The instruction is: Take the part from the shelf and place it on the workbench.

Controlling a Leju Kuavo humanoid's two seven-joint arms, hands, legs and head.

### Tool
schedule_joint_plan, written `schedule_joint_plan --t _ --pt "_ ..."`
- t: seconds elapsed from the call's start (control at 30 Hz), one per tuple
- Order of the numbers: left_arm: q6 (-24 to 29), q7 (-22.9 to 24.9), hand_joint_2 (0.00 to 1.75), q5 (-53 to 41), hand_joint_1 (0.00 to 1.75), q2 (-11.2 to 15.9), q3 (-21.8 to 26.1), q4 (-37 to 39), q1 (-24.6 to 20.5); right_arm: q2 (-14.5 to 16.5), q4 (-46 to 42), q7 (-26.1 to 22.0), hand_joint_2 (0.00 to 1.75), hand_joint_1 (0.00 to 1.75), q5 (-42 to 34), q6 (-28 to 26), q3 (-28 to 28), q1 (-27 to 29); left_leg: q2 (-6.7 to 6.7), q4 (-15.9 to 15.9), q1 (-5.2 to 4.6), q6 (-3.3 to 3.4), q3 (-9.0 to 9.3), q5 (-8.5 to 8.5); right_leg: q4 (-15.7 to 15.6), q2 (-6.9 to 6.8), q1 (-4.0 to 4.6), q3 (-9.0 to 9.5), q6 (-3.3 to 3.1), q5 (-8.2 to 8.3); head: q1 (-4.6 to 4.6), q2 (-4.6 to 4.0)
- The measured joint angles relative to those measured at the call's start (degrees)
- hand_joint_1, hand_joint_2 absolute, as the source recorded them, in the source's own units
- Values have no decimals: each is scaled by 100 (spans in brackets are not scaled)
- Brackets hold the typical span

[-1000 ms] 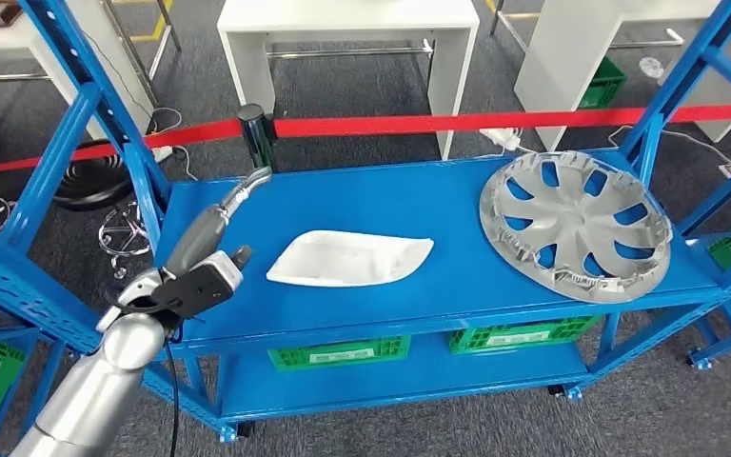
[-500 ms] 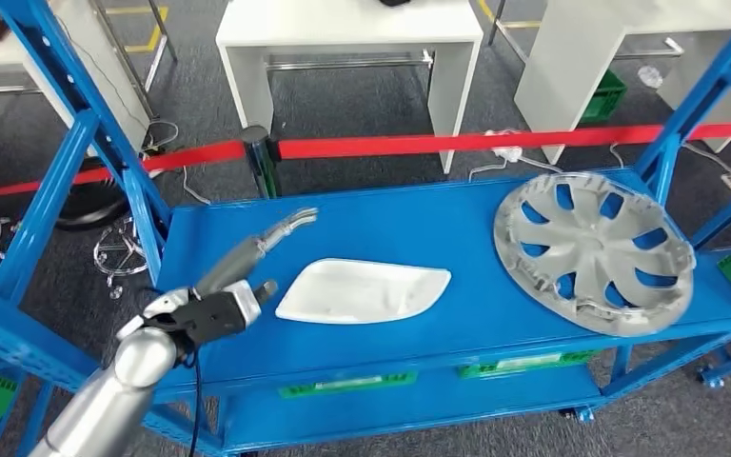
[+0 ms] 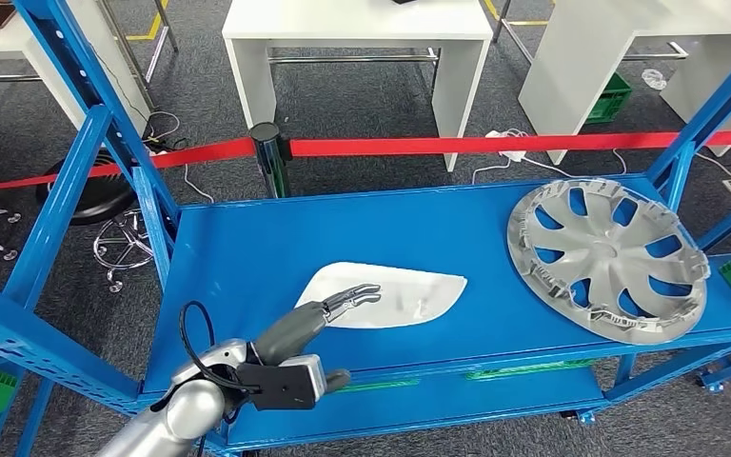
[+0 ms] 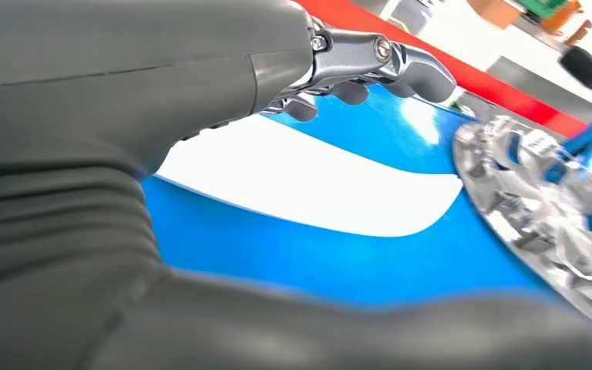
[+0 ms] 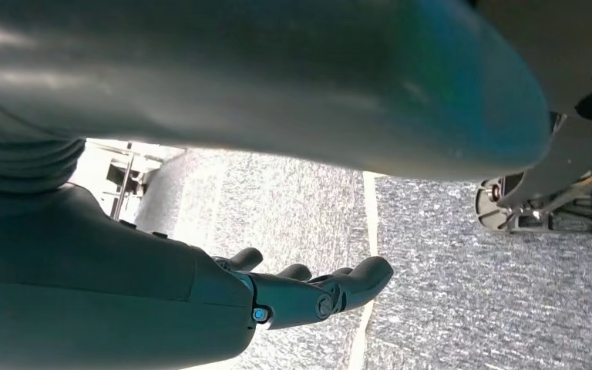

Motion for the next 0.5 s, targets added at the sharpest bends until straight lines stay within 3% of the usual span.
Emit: schedule_joint_plan --t 0.3,0.5 --pt "842 161 175 -928 0 -24 -172 62 95 0 0 23 0 0 10 -36 -4 9 3 -16 6 -28 41 18 31 0 7 12 3 -3 -1 0" --pt "1753 302 175 -1810 0 -245 -202 329 143 2 0 38 0 0 13 -22 -29 8 2 -23 7 -34 47 22 38 0 7 11 0 -5 -1 0"
